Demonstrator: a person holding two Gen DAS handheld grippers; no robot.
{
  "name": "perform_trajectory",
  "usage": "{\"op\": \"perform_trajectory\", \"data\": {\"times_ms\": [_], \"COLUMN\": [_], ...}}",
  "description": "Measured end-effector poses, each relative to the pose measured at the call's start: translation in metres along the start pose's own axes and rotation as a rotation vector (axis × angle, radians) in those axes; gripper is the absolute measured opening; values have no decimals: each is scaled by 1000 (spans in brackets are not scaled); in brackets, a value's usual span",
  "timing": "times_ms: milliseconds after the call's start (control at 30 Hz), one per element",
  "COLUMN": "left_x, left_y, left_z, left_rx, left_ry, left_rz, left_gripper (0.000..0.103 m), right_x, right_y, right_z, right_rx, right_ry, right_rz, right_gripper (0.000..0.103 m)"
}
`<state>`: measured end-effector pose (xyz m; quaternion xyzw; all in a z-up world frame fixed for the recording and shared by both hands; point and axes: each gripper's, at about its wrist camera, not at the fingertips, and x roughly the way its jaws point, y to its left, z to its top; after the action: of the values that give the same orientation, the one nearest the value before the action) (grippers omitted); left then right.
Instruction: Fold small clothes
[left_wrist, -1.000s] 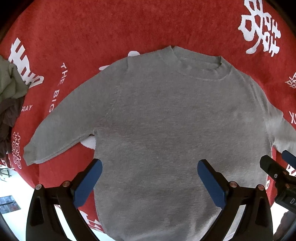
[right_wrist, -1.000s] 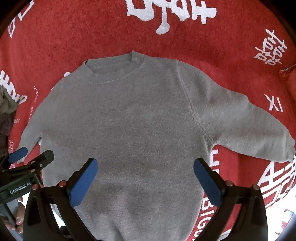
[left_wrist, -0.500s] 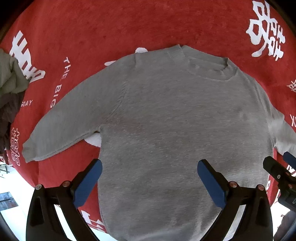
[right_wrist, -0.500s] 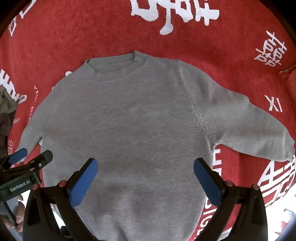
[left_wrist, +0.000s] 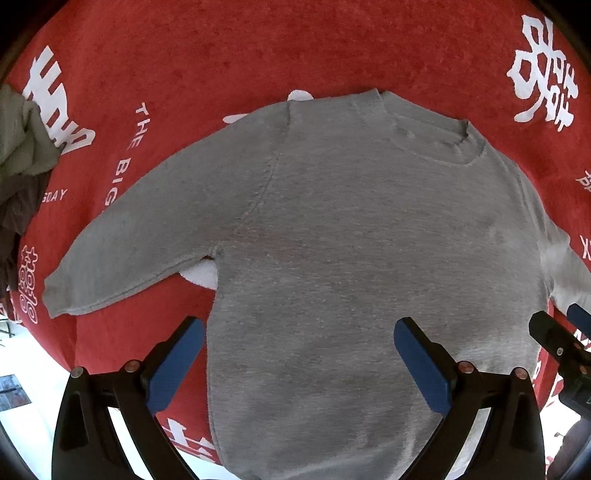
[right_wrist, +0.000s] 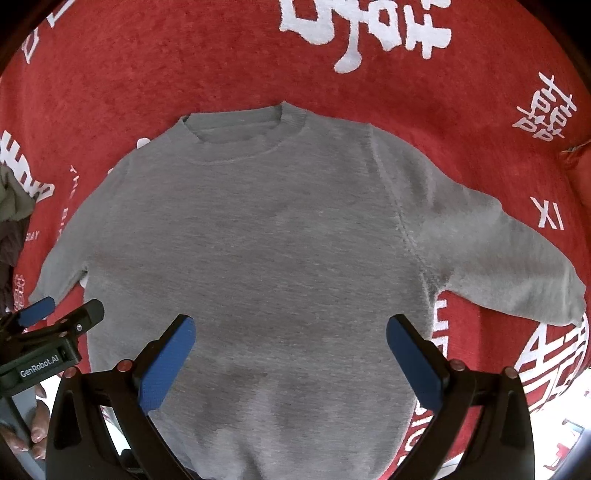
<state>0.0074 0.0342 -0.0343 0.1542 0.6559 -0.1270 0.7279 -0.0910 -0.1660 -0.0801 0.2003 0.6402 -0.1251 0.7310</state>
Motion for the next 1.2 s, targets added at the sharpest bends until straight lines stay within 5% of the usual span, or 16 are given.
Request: {"op": "perform_trajectory", "data": {"times_ms": [967,1100,1200], "left_x": [4,3,5], "left_y": [21,30,54], "left_z": [-4,-4,-5], "left_rx": [-25,-57,-148], "left_ry": [-4,-13,-25], "left_rz": [-27,-80,-194], "left_gripper": [103,103,103], "right_x": [-3,-4,-4], "right_y": [24,29,36], "right_z": [-6,-8,-8], "right_rx": [-36,-43,-53], "right_ry": [-20,-18,-15], "right_rz": [-7,-6,-1], "right_gripper": [103,103,103]}}
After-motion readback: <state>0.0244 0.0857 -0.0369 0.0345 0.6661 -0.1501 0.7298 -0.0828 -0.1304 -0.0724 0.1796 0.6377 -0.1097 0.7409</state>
